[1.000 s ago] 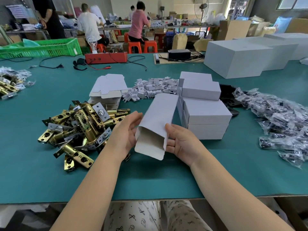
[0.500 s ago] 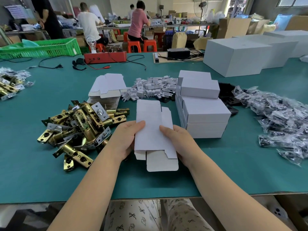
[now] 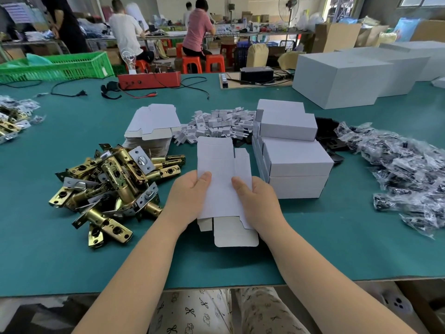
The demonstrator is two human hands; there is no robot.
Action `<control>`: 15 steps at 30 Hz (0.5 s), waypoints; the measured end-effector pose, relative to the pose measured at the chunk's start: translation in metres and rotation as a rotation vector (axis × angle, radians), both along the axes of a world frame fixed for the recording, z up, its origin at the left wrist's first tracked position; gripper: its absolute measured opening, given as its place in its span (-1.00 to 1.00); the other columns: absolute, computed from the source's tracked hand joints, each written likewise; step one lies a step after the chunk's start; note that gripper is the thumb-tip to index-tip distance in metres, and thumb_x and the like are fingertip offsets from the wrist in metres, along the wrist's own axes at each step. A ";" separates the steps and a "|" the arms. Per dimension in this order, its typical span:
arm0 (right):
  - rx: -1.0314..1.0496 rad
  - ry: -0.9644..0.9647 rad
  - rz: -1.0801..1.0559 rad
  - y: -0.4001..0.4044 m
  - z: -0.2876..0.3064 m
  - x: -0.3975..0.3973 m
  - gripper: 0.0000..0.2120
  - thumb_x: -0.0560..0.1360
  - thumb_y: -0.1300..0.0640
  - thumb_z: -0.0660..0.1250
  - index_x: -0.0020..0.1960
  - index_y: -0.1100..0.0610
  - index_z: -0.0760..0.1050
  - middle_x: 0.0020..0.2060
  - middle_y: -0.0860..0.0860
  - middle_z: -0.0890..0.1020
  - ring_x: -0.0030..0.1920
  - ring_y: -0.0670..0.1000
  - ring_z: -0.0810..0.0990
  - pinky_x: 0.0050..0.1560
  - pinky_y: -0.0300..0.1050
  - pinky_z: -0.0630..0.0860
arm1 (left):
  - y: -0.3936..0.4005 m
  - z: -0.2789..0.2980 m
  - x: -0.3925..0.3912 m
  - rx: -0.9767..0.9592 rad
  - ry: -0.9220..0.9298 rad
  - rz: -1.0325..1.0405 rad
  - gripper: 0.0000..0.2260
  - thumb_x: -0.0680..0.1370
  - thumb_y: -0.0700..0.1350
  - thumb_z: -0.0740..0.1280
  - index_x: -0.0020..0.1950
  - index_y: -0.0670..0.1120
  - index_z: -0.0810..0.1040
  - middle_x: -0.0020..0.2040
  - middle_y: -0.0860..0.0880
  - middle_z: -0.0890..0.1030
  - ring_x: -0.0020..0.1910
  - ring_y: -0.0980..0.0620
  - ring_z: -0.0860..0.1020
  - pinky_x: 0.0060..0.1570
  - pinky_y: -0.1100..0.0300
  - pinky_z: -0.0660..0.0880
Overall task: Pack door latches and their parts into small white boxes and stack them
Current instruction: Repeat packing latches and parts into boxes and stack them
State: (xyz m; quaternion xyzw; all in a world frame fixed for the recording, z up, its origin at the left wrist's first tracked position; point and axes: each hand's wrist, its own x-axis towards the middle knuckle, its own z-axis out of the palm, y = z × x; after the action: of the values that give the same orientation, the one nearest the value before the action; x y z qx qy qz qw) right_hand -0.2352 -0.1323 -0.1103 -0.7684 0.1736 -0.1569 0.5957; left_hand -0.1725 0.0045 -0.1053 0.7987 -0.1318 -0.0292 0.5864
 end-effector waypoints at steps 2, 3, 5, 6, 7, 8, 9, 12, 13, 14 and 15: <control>0.032 -0.009 -0.001 -0.001 0.001 -0.001 -0.73 0.55 -0.07 0.28 -0.16 0.13 0.46 -0.26 -0.04 0.59 -0.30 -0.06 0.51 -0.34 -0.26 0.41 | 0.003 0.001 -0.001 -0.072 0.062 -0.033 -0.73 0.65 -0.01 0.21 -0.10 -0.08 0.63 -0.19 0.00 0.69 -0.21 0.06 0.62 -0.17 0.14 0.52; 0.061 -0.010 -0.005 -0.001 0.001 -0.001 -0.73 0.54 -0.09 0.28 -0.13 0.11 0.46 -0.24 -0.06 0.59 -0.28 -0.07 0.53 -0.33 -0.25 0.41 | 0.004 0.003 -0.001 -0.145 0.127 -0.054 -0.71 0.65 0.02 0.21 -0.11 -0.04 0.66 -0.16 0.02 0.71 -0.18 0.06 0.65 -0.13 0.12 0.54; 0.140 -0.006 -0.015 -0.002 0.003 -0.002 -0.75 0.54 -0.13 0.26 -0.07 0.06 0.48 -0.23 -0.11 0.59 -0.28 -0.12 0.55 -0.33 -0.25 0.41 | 0.005 0.008 -0.001 -0.278 0.258 -0.080 -0.64 0.65 0.08 0.17 -0.13 0.01 0.70 -0.13 -0.02 0.71 -0.14 0.01 0.66 -0.11 0.07 0.52; 0.191 -0.004 -0.007 -0.002 0.004 -0.004 -0.75 0.55 -0.13 0.24 -0.09 0.06 0.48 -0.30 -0.13 0.56 -0.35 -0.14 0.53 -0.37 -0.26 0.40 | 0.006 0.010 -0.001 -0.333 0.295 -0.104 -0.64 0.65 0.10 0.15 -0.10 0.04 0.71 -0.12 -0.04 0.70 -0.14 0.00 0.65 -0.14 0.09 0.51; 0.241 -0.008 0.014 -0.002 0.005 -0.005 -0.73 0.56 -0.12 0.23 -0.16 0.07 0.45 -0.40 -0.15 0.50 -0.45 -0.14 0.47 -0.44 -0.27 0.37 | 0.005 0.011 -0.001 -0.359 0.292 -0.138 -0.68 0.64 0.10 0.15 -0.03 0.08 0.70 -0.07 -0.02 0.70 -0.10 0.01 0.64 -0.15 0.14 0.52; 0.268 -0.020 0.045 -0.002 0.006 -0.007 -0.71 0.56 -0.09 0.23 -0.24 0.07 0.39 -0.50 -0.15 0.43 -0.53 -0.12 0.40 -0.50 -0.27 0.32 | 0.005 0.012 -0.001 -0.370 0.267 -0.163 -0.74 0.62 0.09 0.17 0.09 0.13 0.66 0.02 0.01 0.69 -0.03 0.04 0.64 -0.09 0.17 0.54; 0.262 -0.039 0.079 -0.001 0.006 -0.008 -0.68 0.57 -0.07 0.23 -0.30 0.05 0.35 -0.56 -0.16 0.38 -0.57 -0.10 0.36 -0.52 -0.27 0.30 | 0.006 0.013 -0.001 -0.382 0.238 -0.166 -0.75 0.60 0.06 0.19 0.20 0.18 0.58 0.14 0.04 0.65 0.07 0.07 0.63 0.01 0.16 0.55; 0.188 -0.074 0.176 0.001 0.006 -0.011 -0.67 0.57 -0.07 0.22 -0.37 -0.08 0.40 -0.53 -0.19 0.46 -0.50 -0.13 0.42 -0.43 -0.29 0.37 | 0.007 0.011 -0.001 -0.417 0.208 -0.154 -0.61 0.61 -0.05 0.19 0.43 0.21 0.35 0.28 0.10 0.56 0.15 0.08 0.60 0.12 0.12 0.53; 0.167 -0.064 0.214 0.002 0.004 -0.011 -0.71 0.57 -0.09 0.21 -0.31 -0.09 0.47 -0.44 -0.17 0.53 -0.41 -0.14 0.47 -0.34 -0.31 0.40 | 0.006 0.011 -0.003 -0.415 0.197 -0.179 -0.59 0.63 -0.10 0.17 0.46 0.18 0.32 0.27 0.10 0.57 0.13 0.08 0.61 0.06 0.16 0.56; 0.149 -0.043 0.246 0.003 0.003 -0.012 -0.77 0.58 -0.10 0.20 -0.19 -0.10 0.52 -0.32 -0.17 0.59 -0.31 -0.15 0.53 -0.27 -0.30 0.42 | 0.005 0.011 -0.003 -0.407 0.192 -0.203 -0.57 0.63 -0.15 0.15 0.48 0.16 0.30 0.25 0.09 0.58 0.11 0.08 0.62 0.01 0.20 0.57; 0.139 -0.024 0.273 0.003 0.003 -0.013 -0.81 0.58 -0.11 0.19 -0.11 -0.12 0.54 -0.24 -0.21 0.61 -0.26 -0.18 0.55 -0.25 -0.31 0.43 | 0.004 0.011 -0.004 -0.402 0.195 -0.217 -0.56 0.63 -0.18 0.14 0.49 0.14 0.29 0.24 0.07 0.60 0.10 0.07 0.63 -0.03 0.21 0.58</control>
State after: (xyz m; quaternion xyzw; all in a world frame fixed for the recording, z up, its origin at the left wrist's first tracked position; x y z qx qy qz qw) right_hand -0.2477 -0.1290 -0.1077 -0.7399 0.0706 -0.0713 0.6652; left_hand -0.1768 0.0088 -0.0947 0.6407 -0.1626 -0.1421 0.7368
